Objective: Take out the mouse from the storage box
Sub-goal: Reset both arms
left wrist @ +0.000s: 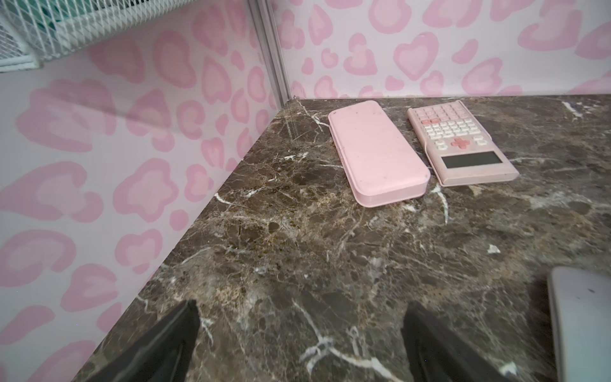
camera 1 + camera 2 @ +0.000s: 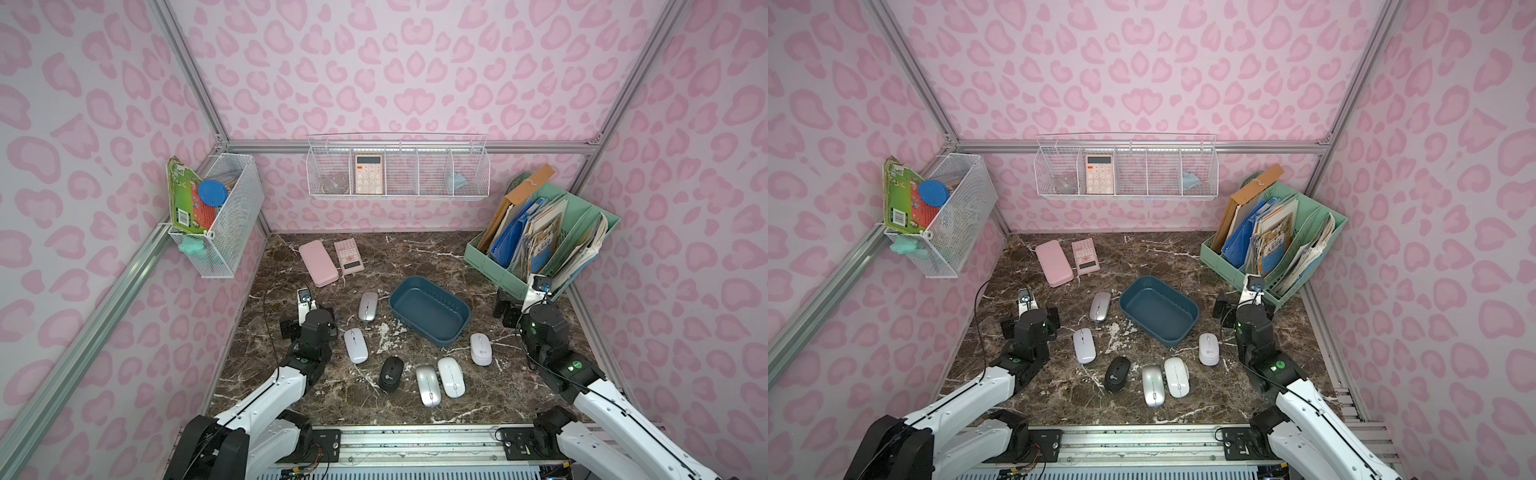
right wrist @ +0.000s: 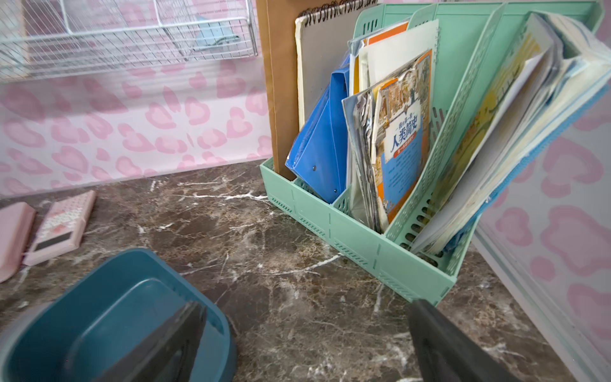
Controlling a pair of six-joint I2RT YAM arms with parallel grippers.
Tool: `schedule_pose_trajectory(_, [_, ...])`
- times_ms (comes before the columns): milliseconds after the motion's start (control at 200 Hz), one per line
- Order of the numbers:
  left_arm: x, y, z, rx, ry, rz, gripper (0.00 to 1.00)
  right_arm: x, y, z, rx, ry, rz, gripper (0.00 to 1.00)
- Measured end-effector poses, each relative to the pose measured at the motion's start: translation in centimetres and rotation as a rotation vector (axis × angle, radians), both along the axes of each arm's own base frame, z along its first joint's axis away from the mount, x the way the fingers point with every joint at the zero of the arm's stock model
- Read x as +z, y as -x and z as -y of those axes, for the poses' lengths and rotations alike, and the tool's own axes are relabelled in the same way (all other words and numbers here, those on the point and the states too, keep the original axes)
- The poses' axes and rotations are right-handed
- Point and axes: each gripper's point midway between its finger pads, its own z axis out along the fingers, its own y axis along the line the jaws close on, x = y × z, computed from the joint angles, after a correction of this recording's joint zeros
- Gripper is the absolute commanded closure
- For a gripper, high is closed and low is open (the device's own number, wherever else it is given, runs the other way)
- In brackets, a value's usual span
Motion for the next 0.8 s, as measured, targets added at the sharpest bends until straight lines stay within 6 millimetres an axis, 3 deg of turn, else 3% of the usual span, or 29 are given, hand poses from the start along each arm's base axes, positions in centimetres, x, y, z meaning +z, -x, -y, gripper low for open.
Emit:
schedule_pose_trajectory(110, [-0.2, -1.4, -1.2, 0.002, 0.04, 0.012, 0.01, -0.6, -1.4, 0.8, -0.032, 0.061, 0.002, 0.0])
schedule_pose_trajectory(375, [-4.3, -3.4, -1.9, -0.044, 0.125, -0.06, 0.01, -4.7, -2.4, 4.5, -0.148, 0.102, -0.009, 0.0])
schedule_pose_trajectory(525, [-4.3, -4.3, -2.2, -0.077, 0.131, -0.015, 0.01, -6.6, -2.6, 5.0, -0.158, 0.107, 0.01, 0.0])
schedule_pose_trajectory(690, [-6.9, -4.8, -3.7, -0.057, 0.164, -0.042, 0.01, -8.7, -3.6, 5.6, -0.193, 0.165, -0.012, 0.0])
schedule_pose_trajectory(800, [-6.4, -6.2, -4.0, -0.08, 0.202, -0.023, 0.01, -10.3, -4.0, 6.6, -0.225, 0.211, -0.021, 0.0])
